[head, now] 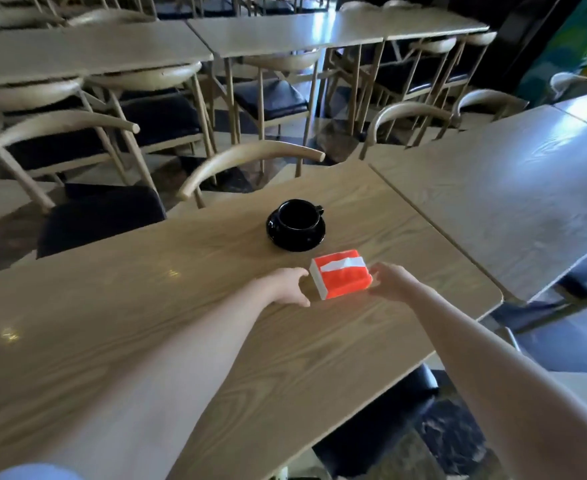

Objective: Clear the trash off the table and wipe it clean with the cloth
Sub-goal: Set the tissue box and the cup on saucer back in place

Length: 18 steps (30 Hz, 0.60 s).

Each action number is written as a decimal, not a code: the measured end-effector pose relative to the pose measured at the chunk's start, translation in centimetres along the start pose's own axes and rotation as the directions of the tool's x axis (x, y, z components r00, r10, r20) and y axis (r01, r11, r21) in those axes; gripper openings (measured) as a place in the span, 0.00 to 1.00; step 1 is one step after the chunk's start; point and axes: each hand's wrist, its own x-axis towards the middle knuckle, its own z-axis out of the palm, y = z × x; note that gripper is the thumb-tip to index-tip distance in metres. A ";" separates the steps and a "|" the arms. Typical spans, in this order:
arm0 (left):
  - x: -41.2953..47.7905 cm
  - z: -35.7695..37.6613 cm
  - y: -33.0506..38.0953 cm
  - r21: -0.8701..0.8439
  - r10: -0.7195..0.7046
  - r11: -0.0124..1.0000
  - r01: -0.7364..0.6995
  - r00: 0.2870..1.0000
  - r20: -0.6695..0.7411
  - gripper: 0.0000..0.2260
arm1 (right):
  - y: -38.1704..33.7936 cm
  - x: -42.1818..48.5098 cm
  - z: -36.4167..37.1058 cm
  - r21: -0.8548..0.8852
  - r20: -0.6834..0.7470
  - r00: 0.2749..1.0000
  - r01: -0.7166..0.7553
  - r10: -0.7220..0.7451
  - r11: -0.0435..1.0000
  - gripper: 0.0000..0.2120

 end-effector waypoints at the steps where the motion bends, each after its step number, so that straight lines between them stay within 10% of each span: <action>1: 1.1 -0.1 0.9 0.025 0.010 1.000 -0.011 1.000 0.015 0.34 | 0.8 1.0 -0.3 -0.001 0.029 0.999 -0.025 0.025 1.000 0.24; 10: 9.0 0.0 3.5 -0.023 -0.041 0.999 0.042 0.999 0.024 0.50 | 4.8 8.2 -1.5 0.005 0.218 0.976 -0.011 0.010 1.000 0.48; 18: 9.7 4.5 1.9 -0.564 -0.138 0.824 0.045 0.983 -0.123 0.47 | 5.8 9.3 3.0 0.552 0.186 0.953 0.102 -0.241 0.828 0.49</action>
